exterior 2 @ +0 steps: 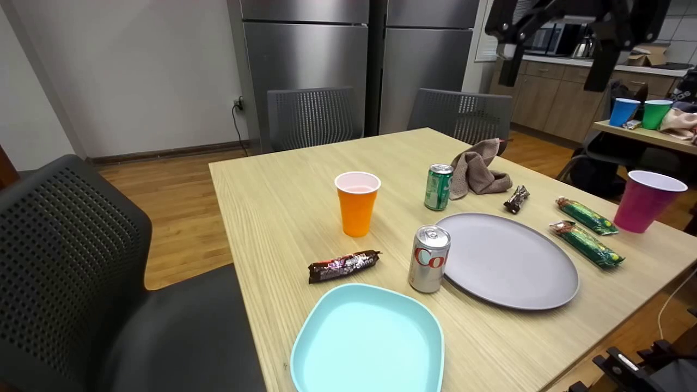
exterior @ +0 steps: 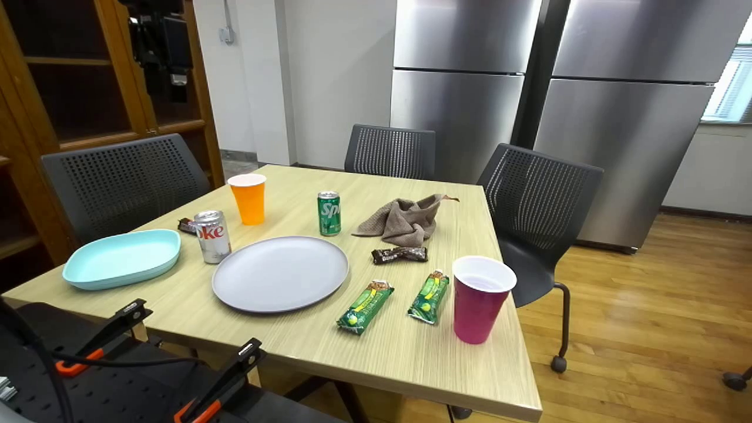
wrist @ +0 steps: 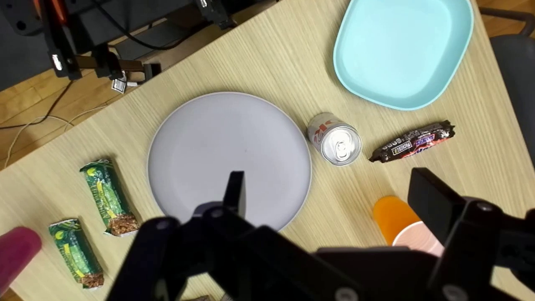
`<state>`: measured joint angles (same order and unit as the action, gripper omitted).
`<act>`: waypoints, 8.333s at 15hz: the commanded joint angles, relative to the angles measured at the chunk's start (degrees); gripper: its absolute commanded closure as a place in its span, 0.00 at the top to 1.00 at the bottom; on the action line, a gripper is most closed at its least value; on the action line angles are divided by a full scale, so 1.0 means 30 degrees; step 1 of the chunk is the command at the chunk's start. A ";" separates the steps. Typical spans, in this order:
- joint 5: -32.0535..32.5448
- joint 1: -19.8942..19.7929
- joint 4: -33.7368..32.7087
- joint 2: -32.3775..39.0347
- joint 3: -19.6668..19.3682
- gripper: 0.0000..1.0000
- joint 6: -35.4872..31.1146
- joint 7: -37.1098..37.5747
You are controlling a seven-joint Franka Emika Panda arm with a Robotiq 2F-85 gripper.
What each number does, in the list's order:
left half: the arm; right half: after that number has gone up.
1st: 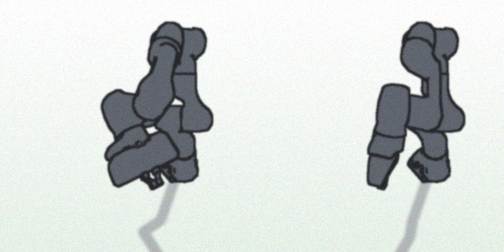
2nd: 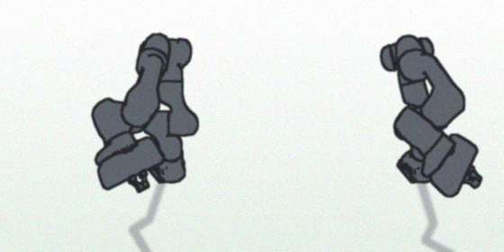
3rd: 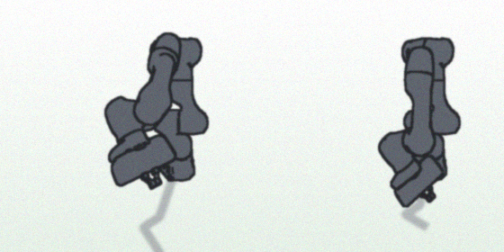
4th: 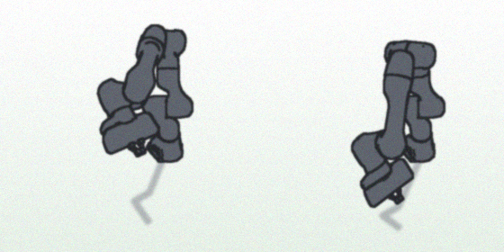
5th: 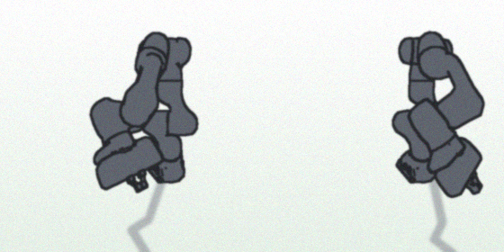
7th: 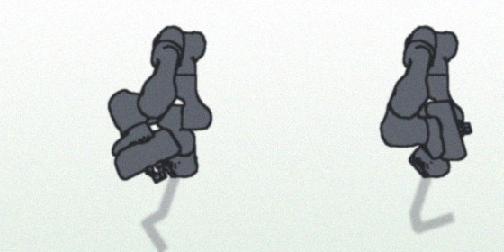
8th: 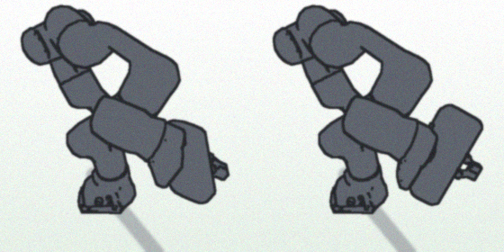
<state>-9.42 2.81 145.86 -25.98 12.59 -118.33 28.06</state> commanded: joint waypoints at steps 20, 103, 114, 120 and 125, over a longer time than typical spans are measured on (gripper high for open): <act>0.0052 0.1836 -0.2585 0.6348 0.0720 1.00 -0.4561 0.8690; 0.1337 0.7863 -0.8152 1.8547 -0.2920 0.04 -1.1088 1.4190; 0.1879 0.7825 -0.4438 1.5448 -0.1110 0.04 -0.9781 1.2285; 0.2648 0.8270 -0.3730 1.5542 -0.1091 0.04 -1.0411 1.2770; 0.2407 0.8070 -0.3601 1.5439 -0.0723 0.50 -1.0314 1.2318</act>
<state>-2.29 27.77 133.42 22.67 9.14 -149.46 66.28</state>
